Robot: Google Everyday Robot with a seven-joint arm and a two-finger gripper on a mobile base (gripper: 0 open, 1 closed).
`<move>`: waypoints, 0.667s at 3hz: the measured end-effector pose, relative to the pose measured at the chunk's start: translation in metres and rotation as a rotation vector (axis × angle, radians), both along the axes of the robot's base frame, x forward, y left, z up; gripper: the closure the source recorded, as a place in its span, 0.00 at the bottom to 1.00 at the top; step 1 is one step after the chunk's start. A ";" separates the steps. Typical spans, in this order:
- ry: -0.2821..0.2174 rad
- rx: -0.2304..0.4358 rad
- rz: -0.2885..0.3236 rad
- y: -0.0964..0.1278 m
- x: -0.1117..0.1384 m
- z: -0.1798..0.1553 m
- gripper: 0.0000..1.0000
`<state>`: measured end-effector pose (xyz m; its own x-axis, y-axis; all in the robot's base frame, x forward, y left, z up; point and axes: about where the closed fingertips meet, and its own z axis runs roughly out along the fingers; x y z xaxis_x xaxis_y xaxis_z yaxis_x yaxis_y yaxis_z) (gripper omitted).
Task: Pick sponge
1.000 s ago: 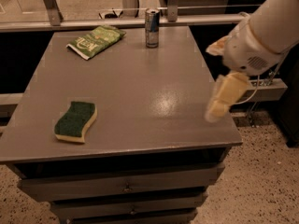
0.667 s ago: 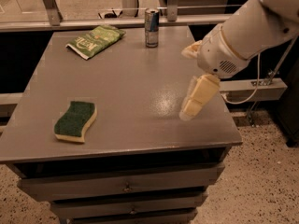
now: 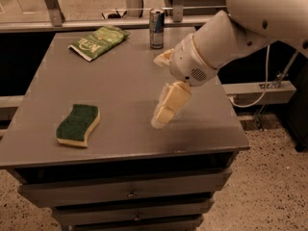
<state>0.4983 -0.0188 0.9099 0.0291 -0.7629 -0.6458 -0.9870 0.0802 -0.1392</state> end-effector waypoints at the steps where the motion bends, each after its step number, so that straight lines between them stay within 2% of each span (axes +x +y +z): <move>1: 0.033 0.003 0.043 0.015 0.006 -0.011 0.00; 2: 0.101 -0.005 0.159 0.068 0.018 -0.049 0.00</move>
Offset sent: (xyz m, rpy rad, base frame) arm 0.0300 0.0983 -0.0725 -0.0189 0.1462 0.2401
